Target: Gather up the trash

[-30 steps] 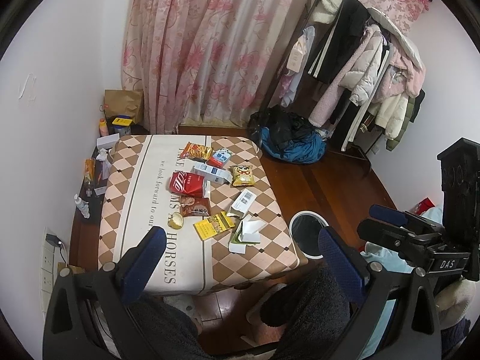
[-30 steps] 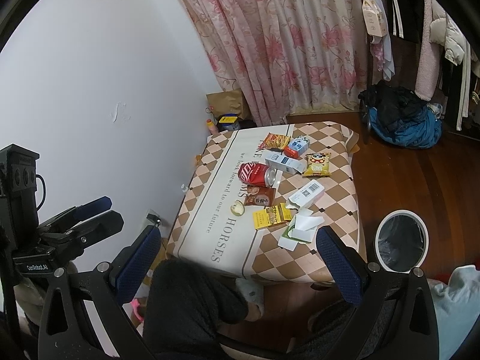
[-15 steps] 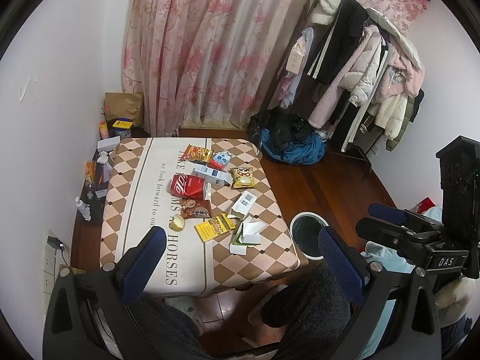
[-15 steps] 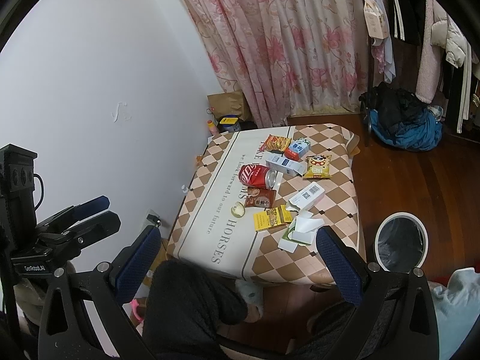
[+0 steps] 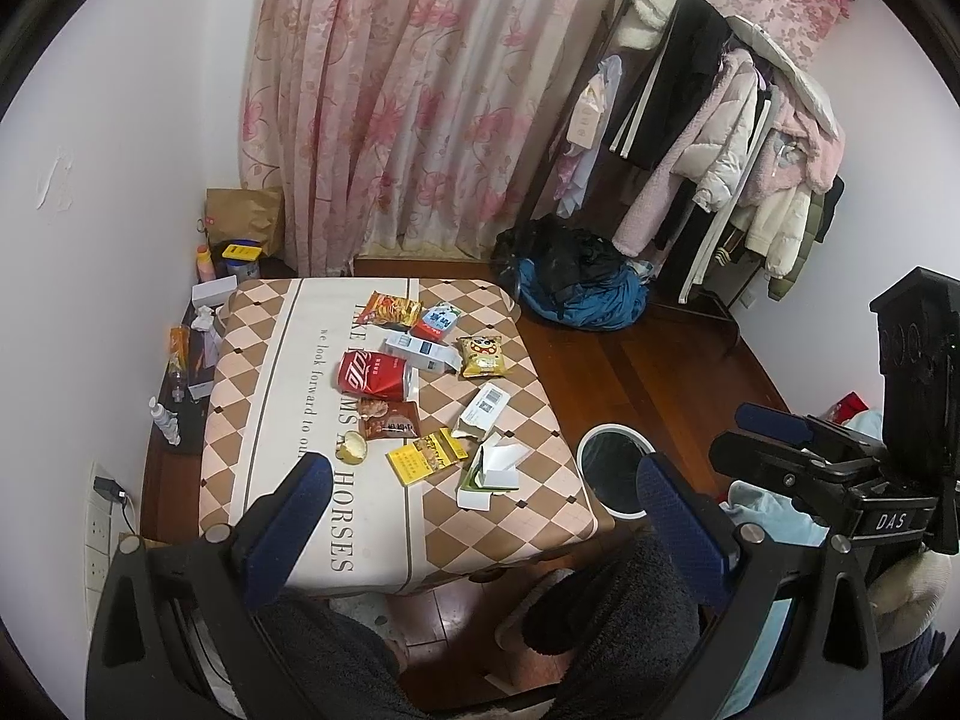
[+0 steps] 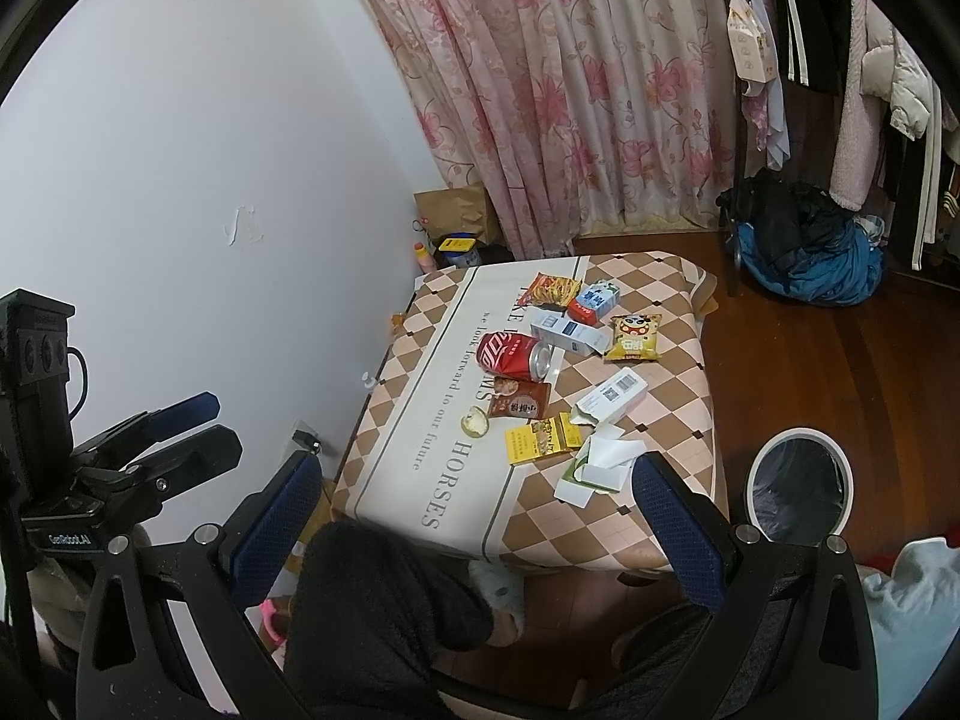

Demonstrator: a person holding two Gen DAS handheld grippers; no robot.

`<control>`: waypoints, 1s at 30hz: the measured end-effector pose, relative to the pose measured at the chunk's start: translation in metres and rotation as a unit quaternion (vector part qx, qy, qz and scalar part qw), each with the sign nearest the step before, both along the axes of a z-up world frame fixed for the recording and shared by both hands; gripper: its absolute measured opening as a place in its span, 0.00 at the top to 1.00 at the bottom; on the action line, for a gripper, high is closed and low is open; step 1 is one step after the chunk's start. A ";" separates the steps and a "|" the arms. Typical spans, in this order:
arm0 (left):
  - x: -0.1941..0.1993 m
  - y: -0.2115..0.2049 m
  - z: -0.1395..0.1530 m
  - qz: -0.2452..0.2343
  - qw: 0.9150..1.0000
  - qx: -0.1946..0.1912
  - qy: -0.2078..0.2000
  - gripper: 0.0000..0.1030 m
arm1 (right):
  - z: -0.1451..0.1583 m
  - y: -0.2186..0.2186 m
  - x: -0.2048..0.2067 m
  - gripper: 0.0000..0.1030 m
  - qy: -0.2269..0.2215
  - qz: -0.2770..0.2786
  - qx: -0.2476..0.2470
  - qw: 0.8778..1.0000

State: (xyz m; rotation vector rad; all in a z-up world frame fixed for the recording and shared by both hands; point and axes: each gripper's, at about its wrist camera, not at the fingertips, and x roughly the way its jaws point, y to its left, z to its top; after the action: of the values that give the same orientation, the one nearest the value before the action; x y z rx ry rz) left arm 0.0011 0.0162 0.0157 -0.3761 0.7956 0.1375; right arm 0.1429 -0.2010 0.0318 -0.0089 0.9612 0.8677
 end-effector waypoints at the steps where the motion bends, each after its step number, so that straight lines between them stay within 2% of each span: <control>1: 0.000 0.000 0.000 0.000 1.000 0.000 -0.001 0.00 | 0.000 0.001 0.000 0.00 0.000 0.000 0.000 1.000; 16: 0.002 0.001 0.002 -0.003 1.000 -0.001 0.001 0.00 | 0.003 0.003 0.003 0.00 -0.001 0.001 0.001 1.000; 20: 0.012 0.002 0.000 0.011 1.000 0.014 0.009 0.00 | 0.001 0.003 0.005 0.00 0.003 -0.016 0.003 1.000; 22: 0.022 0.005 -0.011 0.036 0.998 0.036 0.023 0.00 | -0.003 0.004 0.012 0.00 0.009 -0.032 0.000 0.999; 25: 0.042 0.013 -0.046 0.073 0.994 0.054 0.055 0.00 | -0.023 0.005 0.027 0.00 0.026 -0.059 -0.013 0.998; 30: 0.074 0.030 -0.112 0.114 0.983 0.086 0.113 0.00 | -0.099 0.006 0.060 0.00 0.074 -0.100 -0.054 0.991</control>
State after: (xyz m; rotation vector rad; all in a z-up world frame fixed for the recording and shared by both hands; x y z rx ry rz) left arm 0.0754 0.0464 -0.0958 -0.2901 0.9550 0.4660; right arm 0.2029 -0.1955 -0.0668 0.0598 1.1275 0.6367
